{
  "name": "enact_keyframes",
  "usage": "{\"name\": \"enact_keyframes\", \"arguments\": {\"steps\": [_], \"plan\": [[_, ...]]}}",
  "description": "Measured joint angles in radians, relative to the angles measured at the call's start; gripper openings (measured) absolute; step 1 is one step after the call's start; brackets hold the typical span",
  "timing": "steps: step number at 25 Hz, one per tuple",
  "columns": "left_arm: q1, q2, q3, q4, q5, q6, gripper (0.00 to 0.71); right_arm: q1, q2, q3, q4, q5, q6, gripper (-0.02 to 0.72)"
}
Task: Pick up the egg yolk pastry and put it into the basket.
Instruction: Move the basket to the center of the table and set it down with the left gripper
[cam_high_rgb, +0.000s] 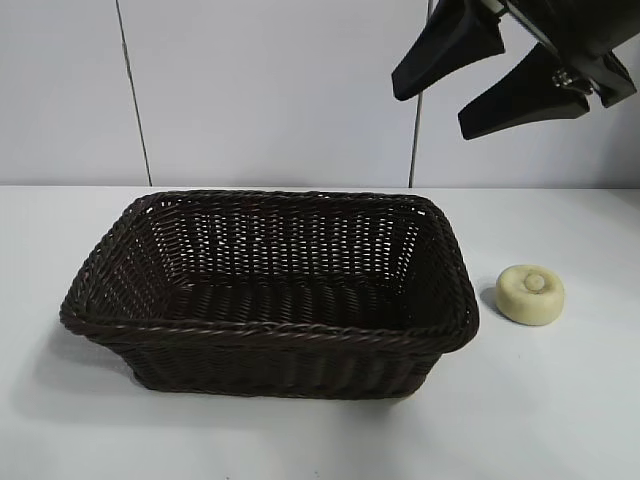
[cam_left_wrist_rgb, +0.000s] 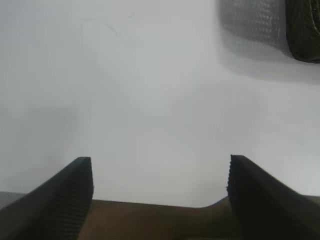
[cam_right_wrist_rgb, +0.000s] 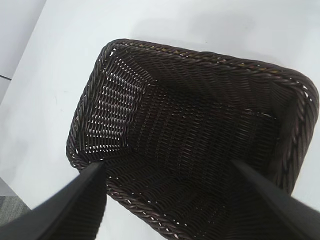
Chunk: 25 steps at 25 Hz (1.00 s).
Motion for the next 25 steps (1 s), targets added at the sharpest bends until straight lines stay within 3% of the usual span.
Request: {"name": "enact_keyframes", "arguments": {"steps": [4, 7, 11, 17, 22, 25], "plan": [[0.0, -0.053, 0.0, 0.0, -0.001, 0.0, 0.542, 0.0, 0.0, -0.009, -0.012, 0.001, 0.006, 0.496], [0.0, -0.164, 0.0, 0.0, -0.001, -0.001, 0.542, 0.0, 0.0, -0.028, -0.058, 0.017, 0.051, 0.496], [0.0, -0.308, -0.001, 0.0, 0.004, -0.001, 0.541, 0.0, 0.0, -0.076, -0.18, 0.059, 0.153, 0.496], [0.0, -0.311, -0.002, 0.0, 0.014, -0.001, 0.541, 0.0, 0.036, -0.163, -0.394, 0.141, 0.325, 0.496], [0.0, -0.311, -0.002, 0.0, 0.015, -0.001, 0.541, 0.0, 0.095, -0.208, -0.518, 0.185, 0.386, 0.496], [0.0, -0.311, -0.002, 0.0, 0.015, -0.003, 0.541, -0.009, 0.119, -0.213, -0.555, 0.191, 0.4, 0.496]]}}
